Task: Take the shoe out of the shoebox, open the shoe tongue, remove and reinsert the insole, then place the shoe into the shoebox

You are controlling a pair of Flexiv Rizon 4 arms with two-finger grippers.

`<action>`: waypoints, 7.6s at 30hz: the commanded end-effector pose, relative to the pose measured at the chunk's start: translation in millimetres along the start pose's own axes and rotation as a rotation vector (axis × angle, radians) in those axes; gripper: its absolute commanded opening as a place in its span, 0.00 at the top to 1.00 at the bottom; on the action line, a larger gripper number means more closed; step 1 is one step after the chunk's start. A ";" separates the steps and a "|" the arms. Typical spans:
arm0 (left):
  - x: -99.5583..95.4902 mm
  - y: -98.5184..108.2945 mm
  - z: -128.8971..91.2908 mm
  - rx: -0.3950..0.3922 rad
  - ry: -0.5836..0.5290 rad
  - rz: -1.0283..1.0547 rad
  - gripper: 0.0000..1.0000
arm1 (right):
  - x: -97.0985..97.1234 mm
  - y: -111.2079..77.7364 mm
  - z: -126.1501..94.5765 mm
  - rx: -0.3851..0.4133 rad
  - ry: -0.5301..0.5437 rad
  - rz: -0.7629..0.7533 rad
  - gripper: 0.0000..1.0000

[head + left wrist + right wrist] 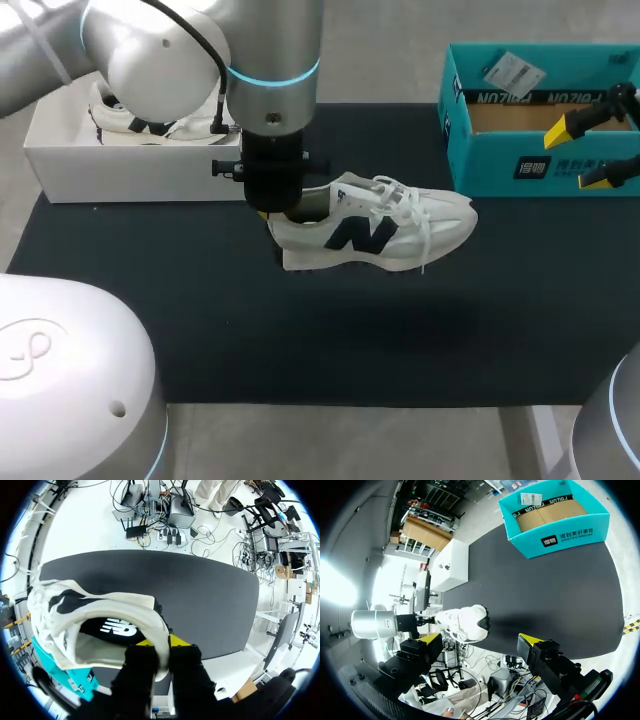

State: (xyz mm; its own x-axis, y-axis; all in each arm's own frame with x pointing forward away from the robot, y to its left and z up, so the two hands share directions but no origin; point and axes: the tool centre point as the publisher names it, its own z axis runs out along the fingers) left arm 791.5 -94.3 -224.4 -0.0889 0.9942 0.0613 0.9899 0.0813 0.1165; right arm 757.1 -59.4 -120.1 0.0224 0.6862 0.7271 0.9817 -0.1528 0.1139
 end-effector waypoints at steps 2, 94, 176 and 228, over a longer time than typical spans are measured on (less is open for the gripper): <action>-14.6 0.6 29.6 -0.013 0.009 -0.003 1.00 | 0.5 0.6 1.2 0.001 -0.003 0.002 0.00; 26.7 5.5 17.3 0.662 -0.703 -0.531 0.00 | 0.5 0.6 1.2 0.001 -0.003 0.002 0.00; -61.0 -22.4 179.2 0.922 -0.786 -1.507 0.00 | 0.5 0.6 1.2 0.001 -0.003 0.002 0.00; -88.6 -10.0 207.0 0.909 -0.683 -1.380 1.00 | 0.5 0.6 1.2 0.001 -0.003 0.002 0.00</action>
State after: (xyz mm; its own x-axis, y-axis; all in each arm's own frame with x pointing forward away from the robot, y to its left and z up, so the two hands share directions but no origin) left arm 811.4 -169.9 -434.3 -0.9999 0.0097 -0.0044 0.0092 0.5730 -0.8195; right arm 757.1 -59.3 -120.0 0.0224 0.6862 0.7271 0.9817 -0.1528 0.1139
